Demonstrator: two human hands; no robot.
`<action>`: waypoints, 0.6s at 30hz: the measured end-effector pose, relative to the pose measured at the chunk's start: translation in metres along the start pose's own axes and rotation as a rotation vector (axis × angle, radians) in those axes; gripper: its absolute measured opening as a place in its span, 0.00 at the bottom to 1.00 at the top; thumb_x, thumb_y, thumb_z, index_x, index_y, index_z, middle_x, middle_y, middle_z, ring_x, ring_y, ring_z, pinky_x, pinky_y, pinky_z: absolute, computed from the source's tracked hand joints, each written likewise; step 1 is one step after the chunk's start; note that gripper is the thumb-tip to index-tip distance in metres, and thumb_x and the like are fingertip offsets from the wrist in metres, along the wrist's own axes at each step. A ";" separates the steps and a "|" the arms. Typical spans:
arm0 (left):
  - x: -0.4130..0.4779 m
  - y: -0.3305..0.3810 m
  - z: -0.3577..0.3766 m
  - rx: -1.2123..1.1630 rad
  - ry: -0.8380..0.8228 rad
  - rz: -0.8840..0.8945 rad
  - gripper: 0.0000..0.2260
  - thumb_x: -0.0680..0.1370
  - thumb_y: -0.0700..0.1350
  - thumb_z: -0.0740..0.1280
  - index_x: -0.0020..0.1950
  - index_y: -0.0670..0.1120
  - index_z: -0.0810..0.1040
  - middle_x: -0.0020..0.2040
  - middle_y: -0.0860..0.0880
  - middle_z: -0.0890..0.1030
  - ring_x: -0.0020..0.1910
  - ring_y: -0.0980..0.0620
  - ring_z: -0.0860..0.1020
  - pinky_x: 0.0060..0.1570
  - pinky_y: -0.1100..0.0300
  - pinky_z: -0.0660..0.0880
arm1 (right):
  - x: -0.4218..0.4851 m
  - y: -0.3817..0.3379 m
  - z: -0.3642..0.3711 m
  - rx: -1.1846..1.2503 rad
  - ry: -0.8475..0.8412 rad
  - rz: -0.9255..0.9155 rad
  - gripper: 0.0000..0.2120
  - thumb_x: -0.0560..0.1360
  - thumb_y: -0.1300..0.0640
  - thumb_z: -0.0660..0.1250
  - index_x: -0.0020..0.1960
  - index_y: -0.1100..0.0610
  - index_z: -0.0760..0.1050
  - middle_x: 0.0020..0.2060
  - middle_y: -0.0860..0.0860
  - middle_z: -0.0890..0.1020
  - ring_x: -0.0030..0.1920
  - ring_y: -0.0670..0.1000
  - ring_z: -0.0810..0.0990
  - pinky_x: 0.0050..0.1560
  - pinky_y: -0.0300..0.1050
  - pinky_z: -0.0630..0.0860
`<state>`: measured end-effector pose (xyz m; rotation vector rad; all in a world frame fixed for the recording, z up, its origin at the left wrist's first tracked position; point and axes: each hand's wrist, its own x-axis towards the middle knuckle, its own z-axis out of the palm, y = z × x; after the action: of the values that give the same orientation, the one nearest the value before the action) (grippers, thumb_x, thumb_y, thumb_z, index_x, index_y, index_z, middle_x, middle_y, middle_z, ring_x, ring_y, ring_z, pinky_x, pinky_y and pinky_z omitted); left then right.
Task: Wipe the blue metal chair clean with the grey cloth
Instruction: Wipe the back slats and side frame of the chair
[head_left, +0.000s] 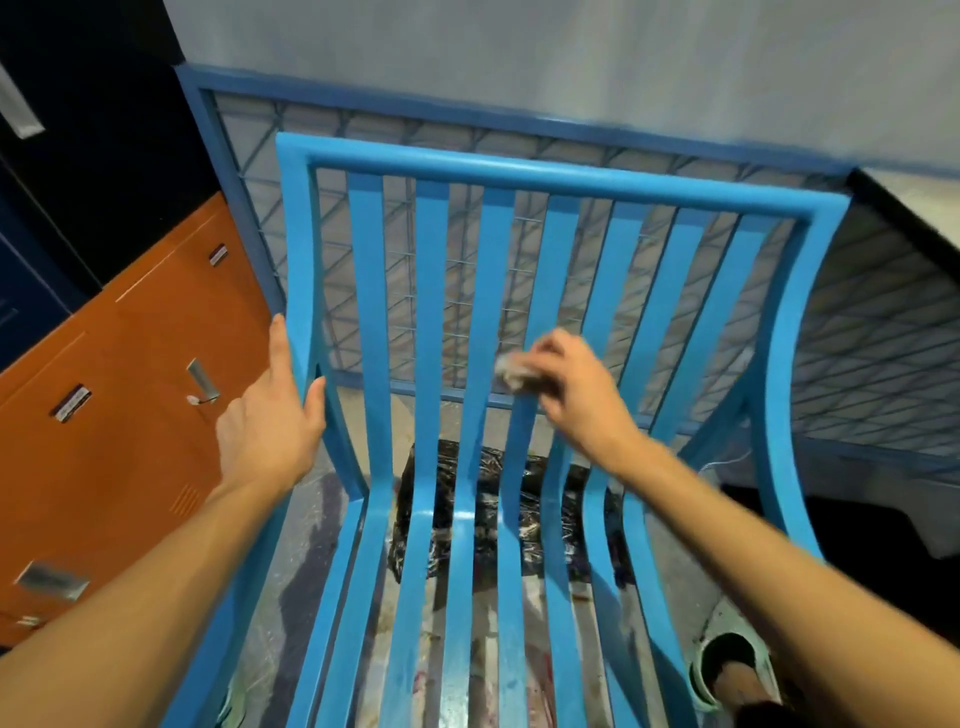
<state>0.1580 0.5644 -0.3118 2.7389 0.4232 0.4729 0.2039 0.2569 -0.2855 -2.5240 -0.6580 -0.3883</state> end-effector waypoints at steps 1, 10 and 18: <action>-0.001 0.001 -0.001 -0.001 0.000 -0.002 0.33 0.83 0.53 0.59 0.81 0.51 0.42 0.39 0.46 0.76 0.28 0.51 0.72 0.25 0.63 0.59 | 0.019 0.004 -0.021 -0.084 0.056 -0.059 0.20 0.69 0.70 0.67 0.58 0.56 0.81 0.50 0.56 0.77 0.51 0.57 0.75 0.52 0.51 0.73; -0.001 0.001 0.000 0.011 0.009 -0.004 0.33 0.83 0.54 0.59 0.81 0.51 0.42 0.36 0.46 0.76 0.28 0.47 0.75 0.30 0.56 0.71 | 0.077 0.020 -0.068 -0.331 0.220 -0.337 0.13 0.76 0.62 0.63 0.55 0.57 0.83 0.50 0.57 0.79 0.45 0.59 0.75 0.42 0.54 0.72; 0.001 -0.001 0.000 -0.013 0.011 0.007 0.33 0.83 0.54 0.58 0.81 0.52 0.42 0.38 0.45 0.76 0.29 0.45 0.75 0.27 0.54 0.74 | 0.081 0.003 -0.100 -0.502 0.079 -0.442 0.09 0.77 0.59 0.66 0.54 0.54 0.83 0.49 0.55 0.79 0.48 0.58 0.76 0.43 0.50 0.67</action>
<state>0.1593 0.5657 -0.3119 2.7277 0.4114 0.4910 0.2598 0.2320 -0.1721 -2.7851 -1.2176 -0.9010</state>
